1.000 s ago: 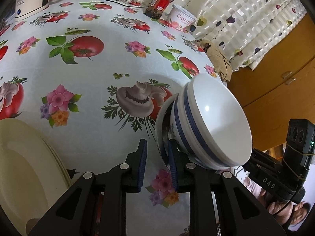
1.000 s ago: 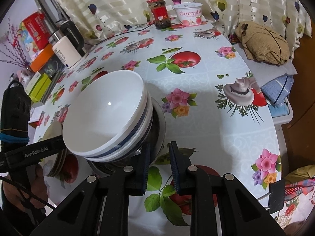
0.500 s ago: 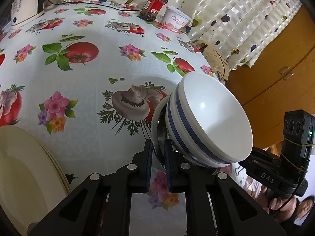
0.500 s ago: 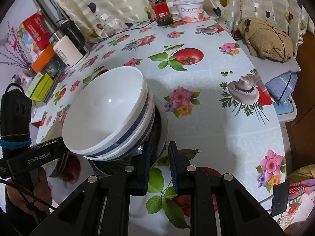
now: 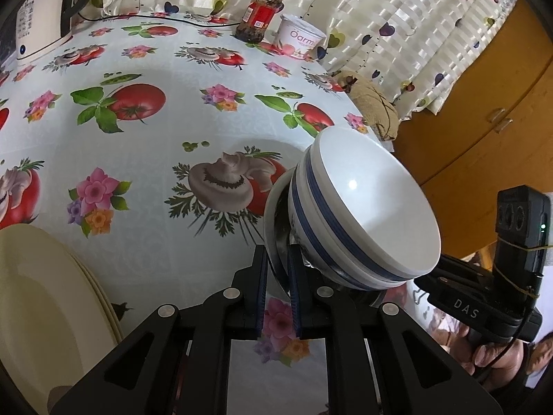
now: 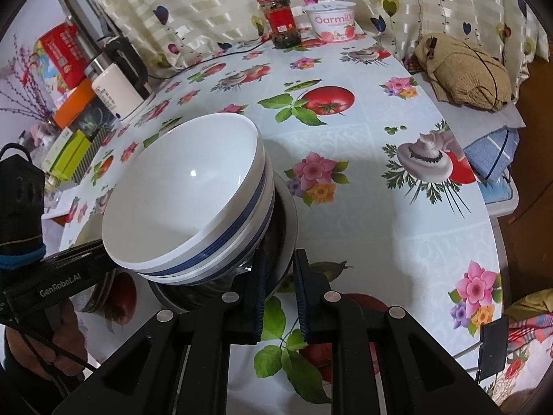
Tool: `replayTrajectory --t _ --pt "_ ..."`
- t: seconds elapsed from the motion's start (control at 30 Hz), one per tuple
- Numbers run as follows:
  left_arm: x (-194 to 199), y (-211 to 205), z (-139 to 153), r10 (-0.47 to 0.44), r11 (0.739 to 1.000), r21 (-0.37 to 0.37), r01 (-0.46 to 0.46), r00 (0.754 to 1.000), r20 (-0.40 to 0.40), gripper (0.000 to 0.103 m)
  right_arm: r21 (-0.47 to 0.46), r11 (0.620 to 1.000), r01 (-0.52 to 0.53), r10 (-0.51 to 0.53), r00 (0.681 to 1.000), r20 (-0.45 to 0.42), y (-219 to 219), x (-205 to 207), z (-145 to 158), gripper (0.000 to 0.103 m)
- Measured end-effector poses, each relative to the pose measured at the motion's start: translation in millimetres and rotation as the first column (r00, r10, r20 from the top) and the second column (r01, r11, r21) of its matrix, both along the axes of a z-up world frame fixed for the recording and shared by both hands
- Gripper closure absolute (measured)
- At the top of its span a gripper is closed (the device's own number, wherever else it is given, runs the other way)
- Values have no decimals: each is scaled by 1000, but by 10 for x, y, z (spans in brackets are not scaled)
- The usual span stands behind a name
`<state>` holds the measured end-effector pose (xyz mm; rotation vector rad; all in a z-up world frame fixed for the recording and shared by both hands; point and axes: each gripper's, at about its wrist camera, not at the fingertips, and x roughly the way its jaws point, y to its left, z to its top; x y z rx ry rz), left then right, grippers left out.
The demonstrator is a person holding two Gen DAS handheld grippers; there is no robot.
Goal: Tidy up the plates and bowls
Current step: 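Carry the bowl stack with the left gripper toward the beige plate stack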
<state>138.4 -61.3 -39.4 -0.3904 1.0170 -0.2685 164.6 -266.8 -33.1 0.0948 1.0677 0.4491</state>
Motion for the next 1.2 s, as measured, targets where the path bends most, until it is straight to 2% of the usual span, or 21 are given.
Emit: replayTrajectory --t 0.07,0.27,0.43,0.63,1.2 --pt "-9 -19 18 2 1000 2 -2 1000 10 91 7 1000 3 -3 1000 -12 -31 -3 6 88" --pt "-11 -41 62 6 1000 22 -6 1000 25 91 -12 1000 -3 3 1000 22 -22 -28 90 88" --pt "-67 -21 91 11 1000 9 -11 1000 29 91 -2 1000 -4 4 1000 13 -40 -40 98 88" --pt "-100 -2 179 13 999 36 -14 999 41 91 -10 1000 -8 8 1000 25 21 -67 174 88" --pt "-282 255 349 66 997 34 -68 996 63 91 -10 998 -58 59 996 61 256 -158 397 88"
